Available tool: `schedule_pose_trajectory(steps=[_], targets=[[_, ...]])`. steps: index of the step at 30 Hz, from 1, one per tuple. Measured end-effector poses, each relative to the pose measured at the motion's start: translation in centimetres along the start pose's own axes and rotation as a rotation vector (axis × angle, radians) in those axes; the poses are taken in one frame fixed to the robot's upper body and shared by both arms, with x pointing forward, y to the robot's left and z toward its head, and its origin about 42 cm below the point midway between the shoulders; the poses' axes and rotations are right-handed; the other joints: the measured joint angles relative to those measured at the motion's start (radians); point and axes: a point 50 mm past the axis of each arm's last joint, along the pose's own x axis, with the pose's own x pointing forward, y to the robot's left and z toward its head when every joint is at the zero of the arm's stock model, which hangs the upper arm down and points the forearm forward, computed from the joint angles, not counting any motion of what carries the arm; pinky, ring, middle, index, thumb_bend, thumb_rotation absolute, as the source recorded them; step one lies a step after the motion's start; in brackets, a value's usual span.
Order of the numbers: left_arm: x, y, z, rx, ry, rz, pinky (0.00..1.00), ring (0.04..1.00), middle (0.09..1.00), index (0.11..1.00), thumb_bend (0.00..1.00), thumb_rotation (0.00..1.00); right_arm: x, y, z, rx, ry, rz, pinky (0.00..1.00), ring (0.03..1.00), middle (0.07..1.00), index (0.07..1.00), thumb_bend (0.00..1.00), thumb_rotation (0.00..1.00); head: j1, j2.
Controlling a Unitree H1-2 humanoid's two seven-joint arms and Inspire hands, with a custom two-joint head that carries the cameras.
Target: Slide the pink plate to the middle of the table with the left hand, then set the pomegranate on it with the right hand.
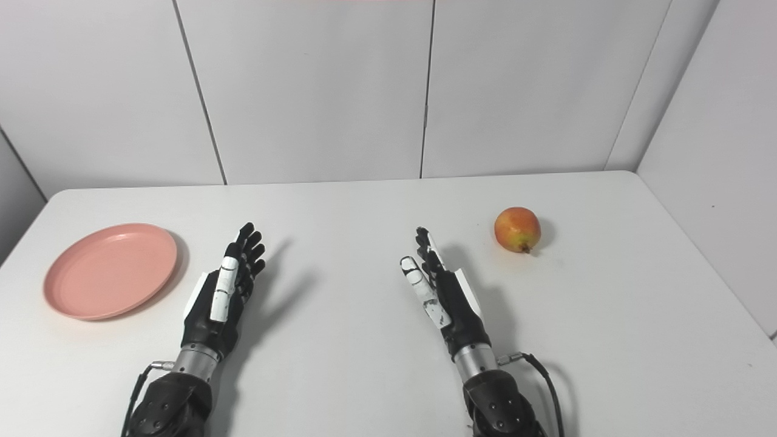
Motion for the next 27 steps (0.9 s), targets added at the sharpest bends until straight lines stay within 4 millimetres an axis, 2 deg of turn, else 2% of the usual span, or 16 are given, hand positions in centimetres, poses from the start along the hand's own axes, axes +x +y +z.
schedule_pose_trajectory(steps=[25, 27], targets=[[-0.01, 0.04, 0.0, -0.009, -0.001, -0.003, 1.0, 1.0, 1.0, 1.0, 0.66, 1.0, 0.2, -0.27, -0.59, 0.026, 0.019, -0.036, 1.0, 1.0, 1.0, 1.0, 0.65, 0.99, 0.002, -0.003], [0.0, -0.02, -0.01, -0.006, 0.0, -0.005, 1.0, 1.0, 1.0, 1.0, 0.65, 1.0, 0.2, -0.26, -0.59, 0.027, 0.019, -0.036, 1.0, 1.0, 1.0, 1.0, 0.65, 0.99, 0.064, -0.015]])
